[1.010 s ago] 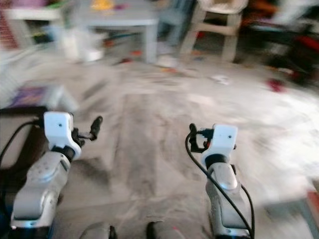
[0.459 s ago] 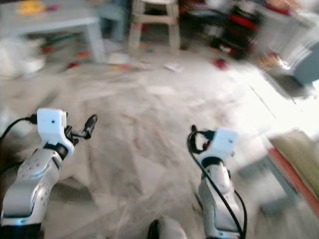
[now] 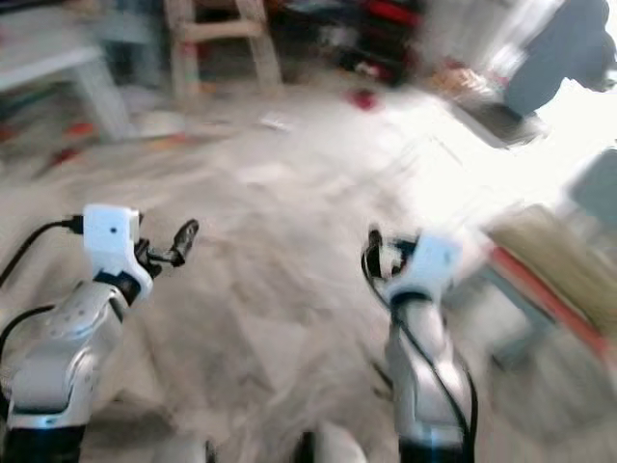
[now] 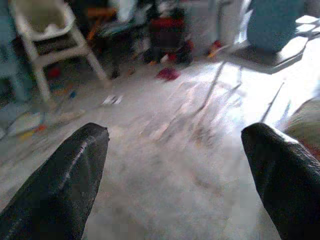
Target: Move the pillow to the sofa
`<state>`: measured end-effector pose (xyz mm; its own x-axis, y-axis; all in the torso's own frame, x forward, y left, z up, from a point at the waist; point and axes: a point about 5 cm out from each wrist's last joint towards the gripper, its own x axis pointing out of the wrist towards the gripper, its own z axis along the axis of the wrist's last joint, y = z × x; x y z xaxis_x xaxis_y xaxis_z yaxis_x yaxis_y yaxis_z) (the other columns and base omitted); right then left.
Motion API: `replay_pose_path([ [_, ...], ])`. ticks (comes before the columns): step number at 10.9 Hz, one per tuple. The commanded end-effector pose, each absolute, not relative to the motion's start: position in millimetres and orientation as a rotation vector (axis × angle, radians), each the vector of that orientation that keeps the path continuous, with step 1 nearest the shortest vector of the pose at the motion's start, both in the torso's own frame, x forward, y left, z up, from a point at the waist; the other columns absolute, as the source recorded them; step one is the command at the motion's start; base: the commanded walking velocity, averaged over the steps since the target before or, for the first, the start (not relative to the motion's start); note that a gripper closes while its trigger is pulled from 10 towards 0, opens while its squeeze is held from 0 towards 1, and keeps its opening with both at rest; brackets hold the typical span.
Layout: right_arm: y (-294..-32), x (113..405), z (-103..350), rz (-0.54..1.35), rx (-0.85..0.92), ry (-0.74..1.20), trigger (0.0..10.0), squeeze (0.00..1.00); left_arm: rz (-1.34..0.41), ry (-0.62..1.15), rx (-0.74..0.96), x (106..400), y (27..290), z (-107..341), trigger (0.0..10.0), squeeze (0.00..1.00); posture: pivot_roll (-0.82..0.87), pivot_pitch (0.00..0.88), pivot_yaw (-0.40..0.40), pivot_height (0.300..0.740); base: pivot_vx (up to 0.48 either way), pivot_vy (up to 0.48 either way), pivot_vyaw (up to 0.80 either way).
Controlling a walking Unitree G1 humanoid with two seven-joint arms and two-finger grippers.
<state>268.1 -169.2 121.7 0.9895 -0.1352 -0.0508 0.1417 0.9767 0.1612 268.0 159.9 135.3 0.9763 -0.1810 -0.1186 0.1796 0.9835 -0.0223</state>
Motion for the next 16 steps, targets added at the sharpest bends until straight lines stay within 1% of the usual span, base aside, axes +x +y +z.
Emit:
replay_pose_path([
  [1,-184.1,262.9,112.0,-0.178,0.143,0.081,10.0,0.00,-0.221,0.115,-0.030,265.5,149.2,138.0,10.0,0.00,-0.04,0.109,-0.077,0.740,0.262,0.000,-0.78],
  [2,-185.2,261.4,110.8,-0.174,0.136,0.087,10.0,0.00,-0.222,0.119,-0.031,264.6,149.0,137.5,10.0,0.00,-0.04,0.112,-0.078,0.740,0.262,0.000,-0.78],
  [8,-188.0,261.9,110.1,-0.164,0.124,0.096,10.0,0.00,-0.252,0.125,-0.035,266.3,144.5,137.6,10.0,0.00,-0.05,0.103,-0.079,0.740,0.000,0.000,-0.78],
  [14,-186.8,264.5,111.8,-0.149,0.107,0.087,10.0,0.00,-0.254,0.133,-0.049,264.8,143.9,137.0,10.0,0.00,-0.05,0.111,-0.078,0.740,0.319,0.000,-0.76],
  [16,-185.9,264.8,112.1,-0.144,0.106,0.082,10.0,0.00,-0.258,0.134,-0.050,264.7,143.6,136.9,10.0,0.00,-0.05,0.112,-0.077,0.740,0.465,0.000,0.00],
])
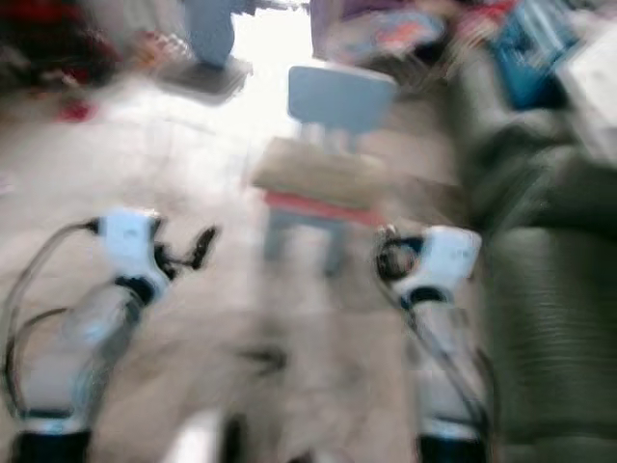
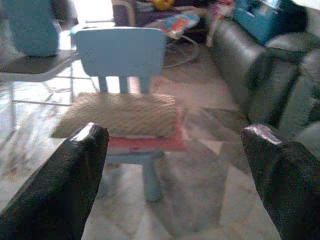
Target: Move the pillow to the sofa
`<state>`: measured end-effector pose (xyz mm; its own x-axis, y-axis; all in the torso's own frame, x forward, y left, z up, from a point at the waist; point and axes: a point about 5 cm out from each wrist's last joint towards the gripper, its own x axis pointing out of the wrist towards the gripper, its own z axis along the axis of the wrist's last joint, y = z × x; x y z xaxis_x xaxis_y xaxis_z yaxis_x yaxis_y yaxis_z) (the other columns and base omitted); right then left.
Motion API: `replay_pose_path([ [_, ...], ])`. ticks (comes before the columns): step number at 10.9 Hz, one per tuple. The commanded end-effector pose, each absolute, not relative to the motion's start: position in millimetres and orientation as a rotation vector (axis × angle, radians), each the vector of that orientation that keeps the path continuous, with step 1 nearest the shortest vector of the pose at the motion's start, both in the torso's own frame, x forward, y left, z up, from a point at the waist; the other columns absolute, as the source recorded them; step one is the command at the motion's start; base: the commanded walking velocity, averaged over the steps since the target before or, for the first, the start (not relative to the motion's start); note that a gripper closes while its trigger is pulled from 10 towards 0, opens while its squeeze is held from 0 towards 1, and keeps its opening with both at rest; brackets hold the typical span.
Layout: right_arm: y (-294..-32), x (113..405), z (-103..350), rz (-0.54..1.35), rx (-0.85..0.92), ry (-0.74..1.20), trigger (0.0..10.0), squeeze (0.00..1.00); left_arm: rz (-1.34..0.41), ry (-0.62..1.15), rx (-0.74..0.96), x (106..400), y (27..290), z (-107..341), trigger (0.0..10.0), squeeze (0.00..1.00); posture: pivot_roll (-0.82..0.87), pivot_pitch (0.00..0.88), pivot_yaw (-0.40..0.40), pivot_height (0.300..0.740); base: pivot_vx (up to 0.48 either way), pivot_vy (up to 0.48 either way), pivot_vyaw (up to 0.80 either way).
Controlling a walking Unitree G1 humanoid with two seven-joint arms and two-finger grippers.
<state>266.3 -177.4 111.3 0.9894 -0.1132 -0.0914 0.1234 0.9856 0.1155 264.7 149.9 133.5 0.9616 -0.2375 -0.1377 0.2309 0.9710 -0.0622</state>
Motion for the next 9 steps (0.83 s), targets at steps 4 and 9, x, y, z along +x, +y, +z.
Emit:
replay_pose_path([
  [4,-185.6,265.0,110.5,-0.138,0.095,0.088,10.0,0.00,-0.246,0.143,-0.049,265.0,143.9,136.6,10.0,0.00,-0.05,0.114,-0.078,0.740,0.445,0.000,0.00],
  [9,-178.8,267.5,111.0,-0.091,0.088,0.079,10.0,0.00,-0.209,0.158,-0.031,267.3,147.7,135.6,10.0,0.00,-0.05,0.118,-0.077,0.740,0.404,0.215,0.00],
])
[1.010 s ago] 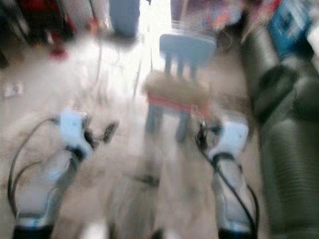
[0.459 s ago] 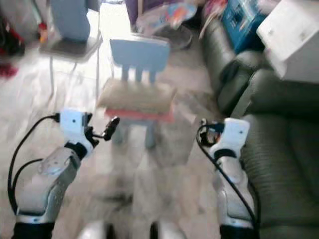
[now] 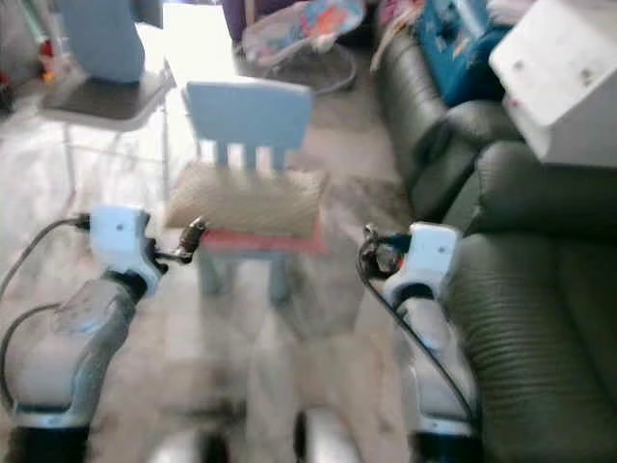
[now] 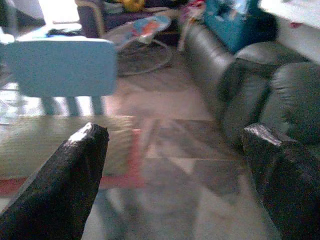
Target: Move the pillow to the sofa
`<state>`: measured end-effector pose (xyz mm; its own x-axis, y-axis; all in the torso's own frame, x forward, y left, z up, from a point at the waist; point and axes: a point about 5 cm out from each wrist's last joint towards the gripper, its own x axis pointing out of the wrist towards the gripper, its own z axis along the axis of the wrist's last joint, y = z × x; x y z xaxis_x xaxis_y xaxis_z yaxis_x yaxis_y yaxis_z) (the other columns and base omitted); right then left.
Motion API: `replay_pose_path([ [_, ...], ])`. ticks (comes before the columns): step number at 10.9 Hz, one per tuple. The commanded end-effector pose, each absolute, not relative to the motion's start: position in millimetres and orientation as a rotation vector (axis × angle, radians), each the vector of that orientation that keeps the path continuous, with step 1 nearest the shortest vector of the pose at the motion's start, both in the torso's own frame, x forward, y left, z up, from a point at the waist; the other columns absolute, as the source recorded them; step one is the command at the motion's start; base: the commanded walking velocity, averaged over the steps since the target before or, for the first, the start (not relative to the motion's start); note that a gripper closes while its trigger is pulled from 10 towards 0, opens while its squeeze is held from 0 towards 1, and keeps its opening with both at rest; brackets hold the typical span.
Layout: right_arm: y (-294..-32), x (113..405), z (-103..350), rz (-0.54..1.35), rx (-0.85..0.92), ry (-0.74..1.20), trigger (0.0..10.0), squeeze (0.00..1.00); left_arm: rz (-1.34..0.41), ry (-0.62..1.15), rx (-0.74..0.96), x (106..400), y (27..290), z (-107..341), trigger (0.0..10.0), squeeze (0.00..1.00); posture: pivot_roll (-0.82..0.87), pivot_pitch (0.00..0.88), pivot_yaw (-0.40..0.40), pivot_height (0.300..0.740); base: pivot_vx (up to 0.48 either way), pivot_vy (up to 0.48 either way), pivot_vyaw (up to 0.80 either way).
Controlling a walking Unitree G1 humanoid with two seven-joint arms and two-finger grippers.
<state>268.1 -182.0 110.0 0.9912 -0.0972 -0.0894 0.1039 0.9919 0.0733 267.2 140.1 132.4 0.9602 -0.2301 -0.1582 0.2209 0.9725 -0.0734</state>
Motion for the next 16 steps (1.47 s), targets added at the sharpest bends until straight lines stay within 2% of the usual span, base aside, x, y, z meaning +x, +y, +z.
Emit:
replay_pose_path([
  [1,-179,268,111,-0.093,0.088,0.079,10.0,0.00,-0.206,0.160,-0.022,268,148,135,10.0,0.00,-0.05,0.119,-0.078,0.740,0.375,0.300,0.00],
  [8,-182,270,108,-0.079,0.074,0.081,10.0,0.00,-0.188,0.176,0.011,262,145,130,10.0,0.00,-0.04,0.111,-0.086,0.740,0.376,0.297,0.00],
  [9,-185,274,109,-0.084,0.069,0.073,10.0,0.00,-0.187,0.156,0.037,264,141,135,10.0,0.00,-0.03,0.083,-0.081,0.740,0.379,0.251,0.00],
  [11,-180,292,121,-0.127,0.180,0.028,10.0,0.00,-0.220,0.073,0.066,273,133,154,10.0,0.00,0.00,0.049,-0.063,0.740,0.000,0.000,0.00],
  [12,-174,305,124,-0.152,0.218,0.003,10.0,0.00,-0.231,0.065,0.087,278,137,153,10.0,0.00,0.02,0.012,-0.047,0.740,0.000,0.000,0.00],
  [13,-165,329,130,-0.193,0.328,-0.028,10.0,0.00,-0.194,0.085,0.086,285,147,149,10.0,0.00,0.04,0.000,-0.026,0.740,0.000,0.000,0.00],
  [14,-162,336,133,-0.182,0.302,-0.053,10.0,0.00,-0.187,0.091,0.083,287,150,148,10.0,0.00,0.06,0.000,0.006,0.740,0.000,0.000,0.00],
  [16,-173,316,111,-0.188,0.261,0.004,10.0,0.00,-0.183,0.110,0.088,284,152,140,10.0,0.00,0.02,0.002,-0.034,0.740,0.000,0.000,0.00],
])
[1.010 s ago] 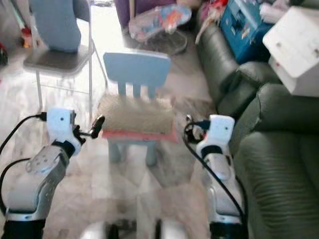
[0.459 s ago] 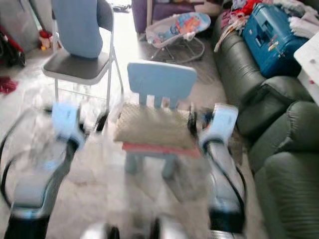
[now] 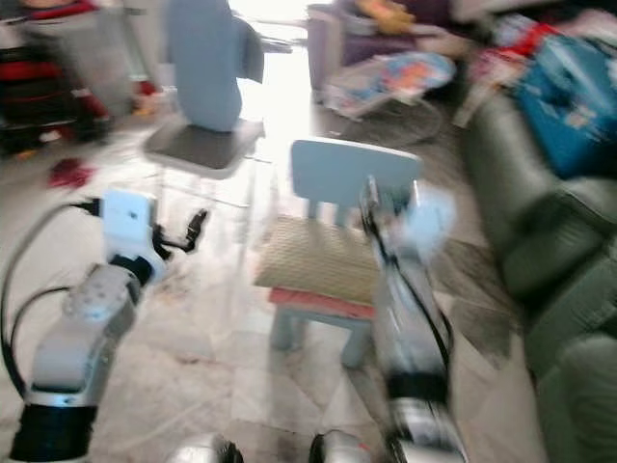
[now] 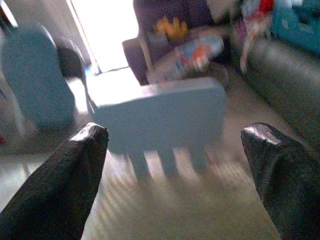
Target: Move the pillow to the sofa
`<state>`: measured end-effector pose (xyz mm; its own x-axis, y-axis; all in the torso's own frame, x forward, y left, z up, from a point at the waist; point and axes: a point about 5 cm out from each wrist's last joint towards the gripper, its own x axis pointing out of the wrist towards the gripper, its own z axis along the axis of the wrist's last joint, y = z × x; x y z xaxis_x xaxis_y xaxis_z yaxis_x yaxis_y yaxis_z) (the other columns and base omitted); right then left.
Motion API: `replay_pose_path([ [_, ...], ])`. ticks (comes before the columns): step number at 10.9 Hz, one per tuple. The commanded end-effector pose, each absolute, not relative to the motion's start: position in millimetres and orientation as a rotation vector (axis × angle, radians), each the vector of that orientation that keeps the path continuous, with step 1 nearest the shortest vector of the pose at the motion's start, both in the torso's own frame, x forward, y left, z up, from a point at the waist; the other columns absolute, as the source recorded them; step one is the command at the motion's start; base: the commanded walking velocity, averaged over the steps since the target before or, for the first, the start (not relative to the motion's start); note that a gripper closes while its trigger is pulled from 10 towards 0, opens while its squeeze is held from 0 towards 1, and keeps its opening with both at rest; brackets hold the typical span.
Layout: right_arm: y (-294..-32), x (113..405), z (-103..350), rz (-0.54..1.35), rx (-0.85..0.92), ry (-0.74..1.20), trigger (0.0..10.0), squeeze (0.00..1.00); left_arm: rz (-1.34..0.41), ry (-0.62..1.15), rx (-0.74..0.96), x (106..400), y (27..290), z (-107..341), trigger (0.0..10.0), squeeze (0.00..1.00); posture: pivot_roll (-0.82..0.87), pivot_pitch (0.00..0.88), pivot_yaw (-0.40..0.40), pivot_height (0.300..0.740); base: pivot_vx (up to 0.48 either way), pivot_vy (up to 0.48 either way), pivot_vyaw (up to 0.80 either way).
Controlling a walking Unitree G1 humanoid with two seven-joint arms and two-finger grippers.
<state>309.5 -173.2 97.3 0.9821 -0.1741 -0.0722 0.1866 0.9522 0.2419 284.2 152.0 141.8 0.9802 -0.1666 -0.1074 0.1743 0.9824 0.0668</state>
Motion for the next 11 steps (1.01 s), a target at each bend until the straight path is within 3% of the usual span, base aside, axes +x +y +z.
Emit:
replay_pose_path([
  [1,-176,312,108,-0.165,0.222,0.010,10.0,0.00,-0.177,0.115,0.078,283,151,136,10.0,0.00,0.01,0.023,-0.060,0.740,0.000,0.000,0.00],
  [3,-174,292,101,-0.026,0.133,0.046,10.0,0.00,-0.160,0.147,0.040,269,145,122,10.0,0.00,-0.02,0.051,-0.113,0.740,0.000,0.000,0.00],
  [7,-193,233,83,-0.064,0.063,0.218,10.0,0.00,-0.201,0.156,0.052,256,148,118,10.0,0.00,-0.04,0.117,-0.091,0.740,0.000,0.000,0.00],
  [11,-186,237,91,-0.083,0.097,0.222,10.0,0.00,-0.251,0.170,0.031,256,140,117,10.0,0.00,-0.06,0.123,-0.073,0.740,0.073,0.000,-0.58],
])
